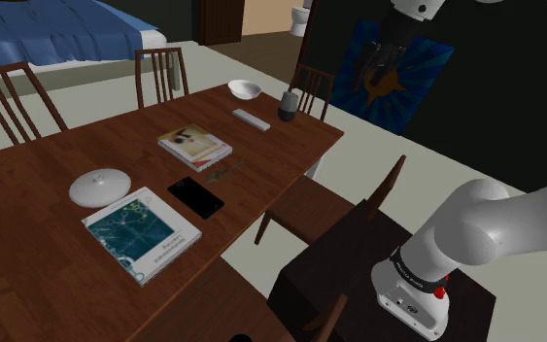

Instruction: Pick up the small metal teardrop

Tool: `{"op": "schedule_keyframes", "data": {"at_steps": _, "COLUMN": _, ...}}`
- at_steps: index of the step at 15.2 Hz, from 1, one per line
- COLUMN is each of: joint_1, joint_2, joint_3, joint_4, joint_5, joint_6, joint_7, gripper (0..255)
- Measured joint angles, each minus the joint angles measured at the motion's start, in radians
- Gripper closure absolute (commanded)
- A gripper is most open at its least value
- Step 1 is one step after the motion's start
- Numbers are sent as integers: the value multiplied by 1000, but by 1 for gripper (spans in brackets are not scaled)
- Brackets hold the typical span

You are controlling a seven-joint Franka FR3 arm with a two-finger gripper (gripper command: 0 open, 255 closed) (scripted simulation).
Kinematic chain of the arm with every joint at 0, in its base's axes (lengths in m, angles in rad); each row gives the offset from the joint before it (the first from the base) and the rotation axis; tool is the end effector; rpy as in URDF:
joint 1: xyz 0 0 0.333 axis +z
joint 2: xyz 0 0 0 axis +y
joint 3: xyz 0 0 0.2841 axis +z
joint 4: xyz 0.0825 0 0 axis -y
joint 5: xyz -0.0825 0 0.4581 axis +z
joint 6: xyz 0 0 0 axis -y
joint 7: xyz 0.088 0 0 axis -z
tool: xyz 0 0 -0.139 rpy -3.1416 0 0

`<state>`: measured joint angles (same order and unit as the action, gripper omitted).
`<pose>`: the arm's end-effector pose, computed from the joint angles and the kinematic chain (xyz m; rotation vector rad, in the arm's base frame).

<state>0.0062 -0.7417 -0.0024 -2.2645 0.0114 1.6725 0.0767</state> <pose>0.4303 0.0030 0.5783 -3.1118 0.1132 -0.2325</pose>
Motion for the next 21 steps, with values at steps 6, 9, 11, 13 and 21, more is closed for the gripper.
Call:
{"op": "schedule_keyframes", "data": {"at_steps": 6, "joint_1": -19, "joint_2": 48, "joint_3": 74, "joint_4": -72, "joint_5": 35, "joint_6": 109, "joint_7": 156, "gripper": 0}}
{"op": "schedule_keyframes", "data": {"at_steps": 9, "joint_1": -33, "joint_2": 116, "joint_3": 135, "joint_4": -84, "joint_5": 58, "joint_6": 182, "joint_7": 279, "gripper": 0}}
{"op": "schedule_keyframes", "data": {"at_steps": 11, "joint_1": -43, "joint_2": 160, "joint_3": 170, "joint_4": -105, "joint_5": 69, "joint_6": 242, "joint_7": 357, "gripper": 0}}
{"op": "schedule_keyframes", "data": {"at_steps": 13, "joint_1": -51, "joint_2": 215, "joint_3": 214, "joint_4": -94, "joint_5": 79, "joint_6": 283, "joint_7": 447, "gripper": 0}}
{"op": "schedule_keyframes", "data": {"at_steps": 21, "joint_1": -104, "joint_2": 479, "joint_3": 347, "joint_4": -53, "joint_5": 54, "joint_6": 482, "joint_7": 786, "gripper": 0}}
